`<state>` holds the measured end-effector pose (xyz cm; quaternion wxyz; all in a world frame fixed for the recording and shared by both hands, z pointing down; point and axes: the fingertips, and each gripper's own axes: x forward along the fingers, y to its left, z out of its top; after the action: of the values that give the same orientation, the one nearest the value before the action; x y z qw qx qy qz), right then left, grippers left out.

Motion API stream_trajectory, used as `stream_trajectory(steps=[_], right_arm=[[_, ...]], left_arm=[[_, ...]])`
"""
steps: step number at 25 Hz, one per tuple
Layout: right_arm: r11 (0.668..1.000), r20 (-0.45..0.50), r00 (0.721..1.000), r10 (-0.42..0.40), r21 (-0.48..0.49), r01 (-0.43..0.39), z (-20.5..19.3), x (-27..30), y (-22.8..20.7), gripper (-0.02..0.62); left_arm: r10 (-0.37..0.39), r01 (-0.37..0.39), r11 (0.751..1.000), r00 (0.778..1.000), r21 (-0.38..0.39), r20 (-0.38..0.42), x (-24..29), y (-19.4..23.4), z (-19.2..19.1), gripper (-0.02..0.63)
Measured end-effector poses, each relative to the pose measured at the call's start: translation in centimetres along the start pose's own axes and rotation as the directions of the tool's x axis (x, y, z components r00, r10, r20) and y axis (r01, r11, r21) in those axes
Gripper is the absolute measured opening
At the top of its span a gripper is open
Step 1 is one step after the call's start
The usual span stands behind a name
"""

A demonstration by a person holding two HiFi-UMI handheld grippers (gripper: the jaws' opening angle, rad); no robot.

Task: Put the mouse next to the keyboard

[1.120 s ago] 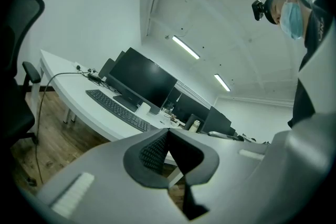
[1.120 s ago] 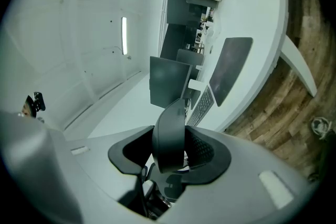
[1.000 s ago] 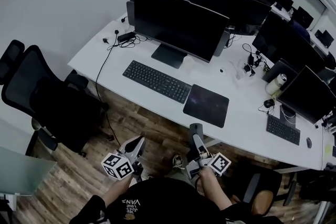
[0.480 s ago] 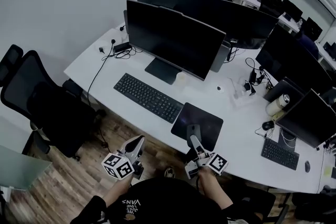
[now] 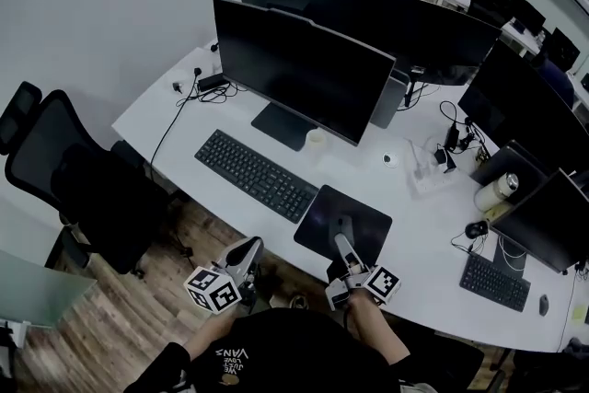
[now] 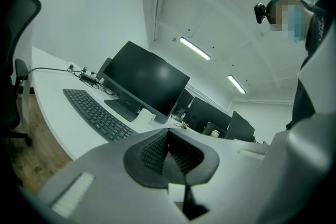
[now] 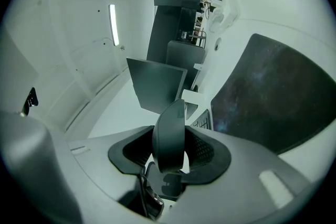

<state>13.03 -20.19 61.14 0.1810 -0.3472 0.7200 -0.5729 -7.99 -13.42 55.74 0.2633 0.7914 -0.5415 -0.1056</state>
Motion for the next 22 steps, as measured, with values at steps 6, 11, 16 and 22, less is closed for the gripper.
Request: stream_trajectory(steps=[6,11,16,22], right_arm=[[0.997,0.062,0.997,-0.038,0.065,0.034,-0.3,1.4,-0.9,0.179],[0.982,0.11,0.978,-0.176,0.092,0.167,-0.4,2.4,-2.4,0.179],[0.988,0.15,0.979,-0.141,0.089,0.128,-0.3,5.4,-2.9,0.179],[0.982,0.175,0.968,-0.179,0.098,0.164,0.0,8.5,-4.7,0.179]], left_arm=[[-0.051,0.05,0.998,0.998,-0.023,-0.036,2.5,1.9,0.5,0.002],[-0.127,0.126,0.992,0.988,-0.02,-0.086,5.1,3.5,1.9,0.002],[-0.193,0.19,0.981,0.972,-0.035,-0.134,7.1,4.9,2.7,0.002],[-0.227,0.222,0.974,0.958,-0.046,-0.176,8.3,7.2,3.6,0.002]])
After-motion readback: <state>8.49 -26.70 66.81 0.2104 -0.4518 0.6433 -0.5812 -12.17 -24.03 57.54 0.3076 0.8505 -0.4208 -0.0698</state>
